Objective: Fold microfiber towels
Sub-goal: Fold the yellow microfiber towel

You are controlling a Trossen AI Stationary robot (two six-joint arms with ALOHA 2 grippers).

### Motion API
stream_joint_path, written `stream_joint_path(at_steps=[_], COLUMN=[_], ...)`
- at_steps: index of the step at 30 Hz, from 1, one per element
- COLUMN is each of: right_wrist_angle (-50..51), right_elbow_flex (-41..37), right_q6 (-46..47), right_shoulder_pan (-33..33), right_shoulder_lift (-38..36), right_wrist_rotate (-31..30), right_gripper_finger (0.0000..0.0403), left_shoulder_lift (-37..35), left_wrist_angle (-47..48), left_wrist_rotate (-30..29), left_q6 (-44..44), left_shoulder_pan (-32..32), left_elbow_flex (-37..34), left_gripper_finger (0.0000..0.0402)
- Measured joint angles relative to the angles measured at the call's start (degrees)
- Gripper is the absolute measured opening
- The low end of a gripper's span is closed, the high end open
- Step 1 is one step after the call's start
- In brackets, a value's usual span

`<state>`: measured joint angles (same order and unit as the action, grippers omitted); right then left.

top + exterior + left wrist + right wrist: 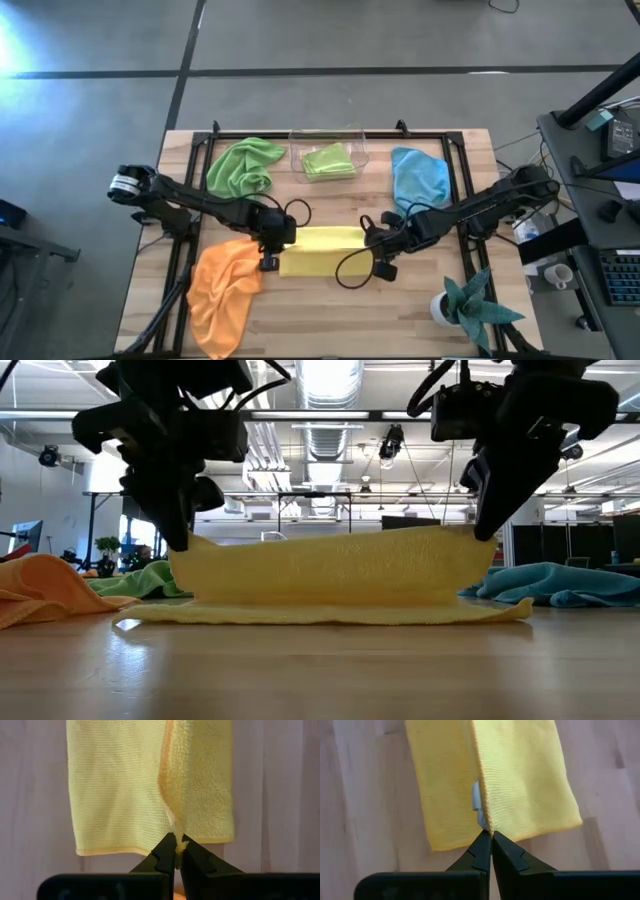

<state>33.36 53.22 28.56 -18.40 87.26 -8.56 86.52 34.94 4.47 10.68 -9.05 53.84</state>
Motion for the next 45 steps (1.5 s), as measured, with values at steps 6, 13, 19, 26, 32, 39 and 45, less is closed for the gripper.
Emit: stream_joint_path(at_steps=[6,13,19,26,32,39,45], right_wrist_angle=[-1.0,-2.62,-3.97,-5.94,-6.74,-7.08,-7.32], right_elbow_flex=[-1.03,-2.78,-3.78,-3.82,-3.81,-3.81,-3.81], right_q6=[0.0,0.24,0.5,1.29,1.44,1.1,3.82], right_shoulder_pan=[-0.89,-0.87,-0.86,-0.87,-0.87,-0.98,-0.98], right_shoulder_lift=[0.0,0.02,0.04,0.04,0.04,0.04,0.04], right_wrist_rotate=[0.3,2.79,4.49,5.31,8.06,8.7,9.56], right_gripper_finger=[0.0008,0.0009,0.0009,0.0009,0.0009,0.0028,0.0075], left_shoulder_lift=[0.55,0.46,0.46,0.46,0.46,0.46,0.46], left_wrist_angle=[-0.96,-1.73,-1.75,-1.51,-1.53,-1.6,-1.68], left_wrist_rotate=[0.07,0.24,1.47,1.49,1.49,1.53,1.55], left_q6=[0.96,1.02,1.05,1.0,0.98,1.01,1.04], left_shoulder_pan=[-0.46,-0.51,-0.53,-0.53,-0.61,-0.64,-0.64], left_elbow_flex=[-0.02,-0.02,-0.02,-0.02,-0.03,-0.04,-0.04], left_gripper_finger=[0.0003,0.0003,0.0003,0.0003,0.0026,0.0079,0.0098])
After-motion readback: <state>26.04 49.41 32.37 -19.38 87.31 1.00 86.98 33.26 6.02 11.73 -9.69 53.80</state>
